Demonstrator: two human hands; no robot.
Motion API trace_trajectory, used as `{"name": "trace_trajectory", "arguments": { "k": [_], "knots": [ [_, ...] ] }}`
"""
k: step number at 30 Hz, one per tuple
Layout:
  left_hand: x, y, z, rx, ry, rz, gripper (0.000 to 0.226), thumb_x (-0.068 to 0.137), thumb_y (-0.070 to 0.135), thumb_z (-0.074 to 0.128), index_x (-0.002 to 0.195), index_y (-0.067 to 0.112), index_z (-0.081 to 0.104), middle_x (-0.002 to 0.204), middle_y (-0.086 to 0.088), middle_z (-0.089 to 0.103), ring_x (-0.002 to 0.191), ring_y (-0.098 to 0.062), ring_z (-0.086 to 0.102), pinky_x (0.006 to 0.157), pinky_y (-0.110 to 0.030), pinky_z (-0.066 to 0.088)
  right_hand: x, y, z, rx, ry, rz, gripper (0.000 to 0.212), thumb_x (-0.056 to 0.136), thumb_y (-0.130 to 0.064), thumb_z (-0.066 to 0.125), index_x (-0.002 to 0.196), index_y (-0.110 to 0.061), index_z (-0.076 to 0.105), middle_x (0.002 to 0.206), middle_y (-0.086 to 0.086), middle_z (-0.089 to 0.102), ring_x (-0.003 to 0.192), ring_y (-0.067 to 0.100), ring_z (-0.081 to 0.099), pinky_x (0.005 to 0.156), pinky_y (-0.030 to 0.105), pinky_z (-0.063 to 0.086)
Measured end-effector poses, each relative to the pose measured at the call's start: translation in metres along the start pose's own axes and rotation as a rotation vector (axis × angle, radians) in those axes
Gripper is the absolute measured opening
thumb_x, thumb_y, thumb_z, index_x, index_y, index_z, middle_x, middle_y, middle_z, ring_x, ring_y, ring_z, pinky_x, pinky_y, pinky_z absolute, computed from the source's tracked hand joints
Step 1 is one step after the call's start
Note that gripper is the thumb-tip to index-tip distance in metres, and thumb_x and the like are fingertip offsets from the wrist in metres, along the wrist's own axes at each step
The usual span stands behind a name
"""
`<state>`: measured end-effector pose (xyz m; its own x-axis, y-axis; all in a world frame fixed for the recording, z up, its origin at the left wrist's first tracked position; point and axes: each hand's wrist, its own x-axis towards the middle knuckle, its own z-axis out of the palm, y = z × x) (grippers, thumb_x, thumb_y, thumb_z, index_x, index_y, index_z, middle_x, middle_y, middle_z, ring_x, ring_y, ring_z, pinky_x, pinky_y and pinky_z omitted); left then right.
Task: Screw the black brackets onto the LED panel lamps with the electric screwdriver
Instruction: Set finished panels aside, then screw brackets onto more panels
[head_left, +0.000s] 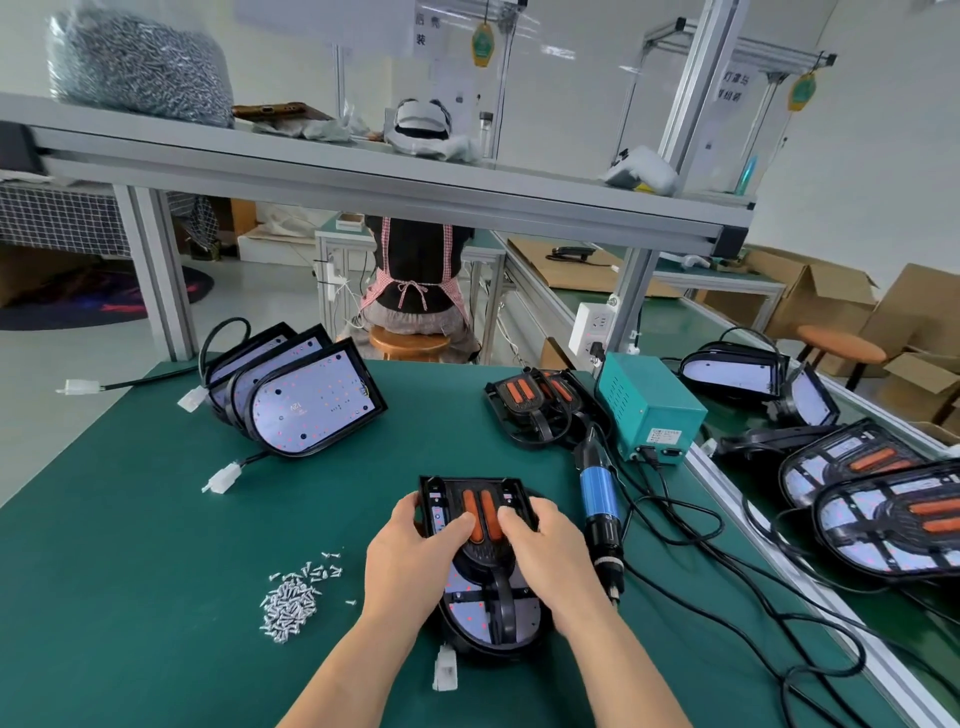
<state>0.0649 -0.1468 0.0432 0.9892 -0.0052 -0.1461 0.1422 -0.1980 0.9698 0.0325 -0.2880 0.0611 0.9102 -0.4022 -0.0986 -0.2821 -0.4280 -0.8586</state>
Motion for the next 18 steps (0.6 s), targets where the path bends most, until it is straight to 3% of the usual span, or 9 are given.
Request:
{"name": "trace_trajectory", "arguments": {
  "k": [5,8,13,15,18],
  "knots": [
    [0.001,0.007,-0.001,-0.106,-0.045,-0.132,0.048,0.065,0.048,0.077,0.103,0.021,0.066,0.096,0.005,0.073,0.09,-0.017,0.07,0.086,-0.041,0.057,0.004,0.001,-0.006,0.468,-0.154,0.168,0.019,0.098,-0.02,0.063,0.104,-0.006,0.073,0.094,0.006,0.078,0.085,0.016,0.075,0.069,0.024,0.055],
    [0.003,0.012,-0.004,-0.189,-0.094,-0.191,0.052,0.059,0.049,0.071,0.1,0.017,0.066,0.1,-0.003,0.075,0.093,-0.025,0.072,0.092,-0.048,0.055,0.008,-0.004,0.0,0.515,-0.193,0.167,0.019,0.097,-0.013,0.063,0.107,-0.001,0.074,0.095,0.013,0.078,0.085,0.024,0.076,0.068,0.028,0.057],
    [0.01,0.012,-0.01,-0.274,-0.143,-0.243,0.057,0.063,0.041,0.078,0.11,0.015,0.06,0.106,-0.004,0.074,0.095,-0.024,0.072,0.093,-0.044,0.055,0.015,-0.014,0.001,0.58,-0.317,0.197,0.023,0.095,-0.011,0.066,0.113,0.003,0.072,0.101,0.02,0.076,0.08,0.023,0.076,0.06,0.025,0.057],
    [0.012,0.008,-0.008,-0.294,-0.124,-0.235,0.046,0.073,0.034,0.082,0.109,0.015,0.059,0.105,-0.004,0.074,0.094,-0.023,0.073,0.086,-0.04,0.056,0.018,-0.016,-0.001,0.599,-0.357,0.22,0.027,0.093,-0.01,0.069,0.115,0.004,0.07,0.102,0.021,0.076,0.082,0.026,0.076,0.062,0.028,0.059],
    [0.012,0.005,-0.005,-0.301,-0.095,-0.214,0.04,0.076,0.032,0.082,0.105,0.017,0.059,0.104,-0.003,0.073,0.093,-0.021,0.072,0.082,-0.037,0.056,0.024,-0.014,-0.002,0.615,-0.393,0.238,0.036,0.09,-0.01,0.072,0.123,0.003,0.065,0.108,0.023,0.074,0.1,0.036,0.073,0.084,0.042,0.061]
  ]
}}
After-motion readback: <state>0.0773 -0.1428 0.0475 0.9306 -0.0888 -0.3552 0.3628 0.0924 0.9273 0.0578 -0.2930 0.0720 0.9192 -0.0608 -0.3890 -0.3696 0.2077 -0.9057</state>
